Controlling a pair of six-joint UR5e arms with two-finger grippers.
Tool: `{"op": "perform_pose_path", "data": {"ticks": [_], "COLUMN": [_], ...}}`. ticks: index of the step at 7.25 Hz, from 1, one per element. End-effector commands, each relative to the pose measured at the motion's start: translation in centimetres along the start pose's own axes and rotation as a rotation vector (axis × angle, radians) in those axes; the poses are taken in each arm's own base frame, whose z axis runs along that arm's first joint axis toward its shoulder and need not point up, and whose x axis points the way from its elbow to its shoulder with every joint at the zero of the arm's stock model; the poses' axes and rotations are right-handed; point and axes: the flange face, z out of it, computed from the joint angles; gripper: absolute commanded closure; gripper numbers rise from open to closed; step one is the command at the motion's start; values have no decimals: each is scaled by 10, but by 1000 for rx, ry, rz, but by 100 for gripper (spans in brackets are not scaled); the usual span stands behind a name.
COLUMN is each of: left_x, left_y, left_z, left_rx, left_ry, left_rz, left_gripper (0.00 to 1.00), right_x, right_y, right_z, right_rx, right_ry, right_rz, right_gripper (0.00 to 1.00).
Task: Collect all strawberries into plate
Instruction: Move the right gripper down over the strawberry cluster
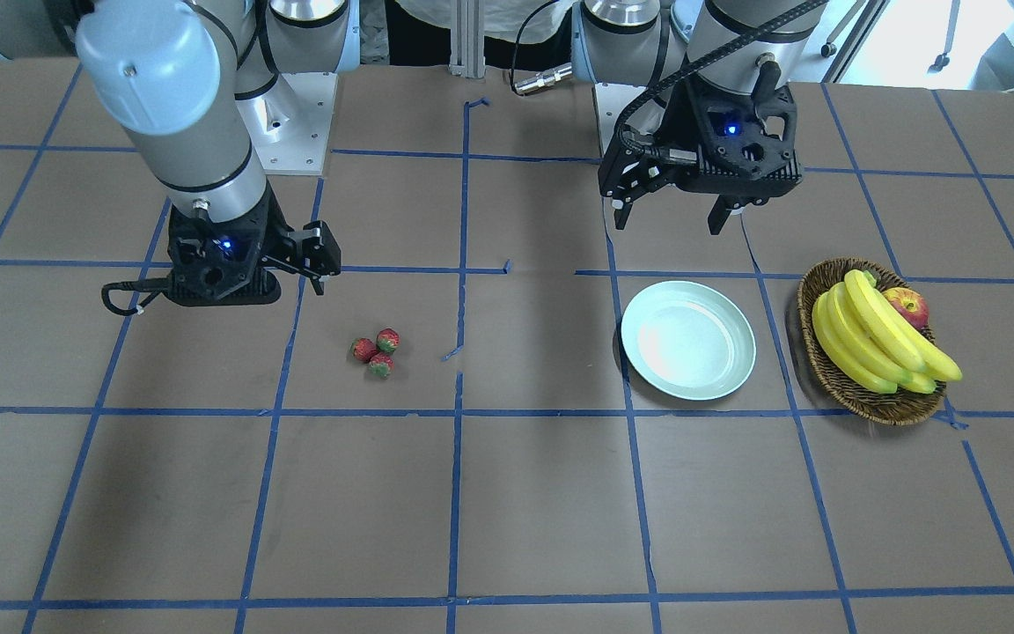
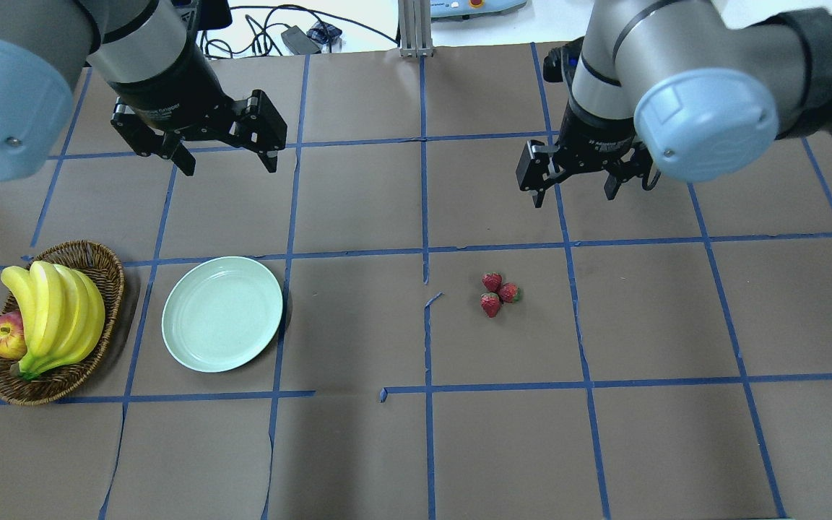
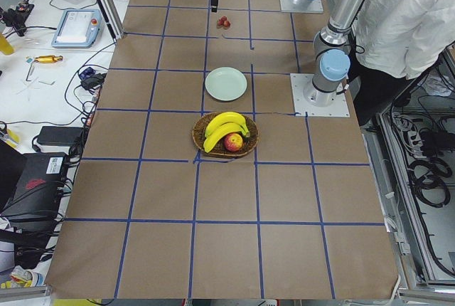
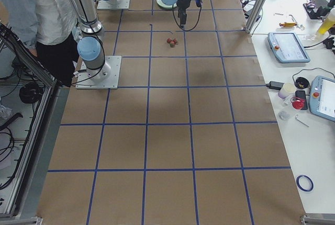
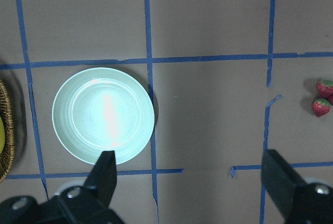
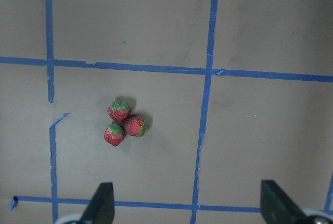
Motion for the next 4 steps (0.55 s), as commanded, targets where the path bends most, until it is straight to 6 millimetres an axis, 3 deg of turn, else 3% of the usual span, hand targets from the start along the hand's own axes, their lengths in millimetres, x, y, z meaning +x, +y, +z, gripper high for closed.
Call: {"op": "perform_pose_path", "data": {"ticks": [1, 2, 4], "left_x": [0, 0, 0], "left_y": [1, 1, 2], "left_z": [3, 5, 10], "left_rx": [-5, -8, -16], "left_ry": [0, -1, -1], "left_rz": [0, -1, 0], "left_gripper": [0, 0, 0], "right_x": [-1, -3, -10], "right_y": [23, 26, 28], "right_z": [94, 112, 122], "right_rx": [89, 137, 77], "right_ry": [-13, -40, -133], "right_rz": [136, 335, 681], "right_gripper": [0, 0, 0]}}
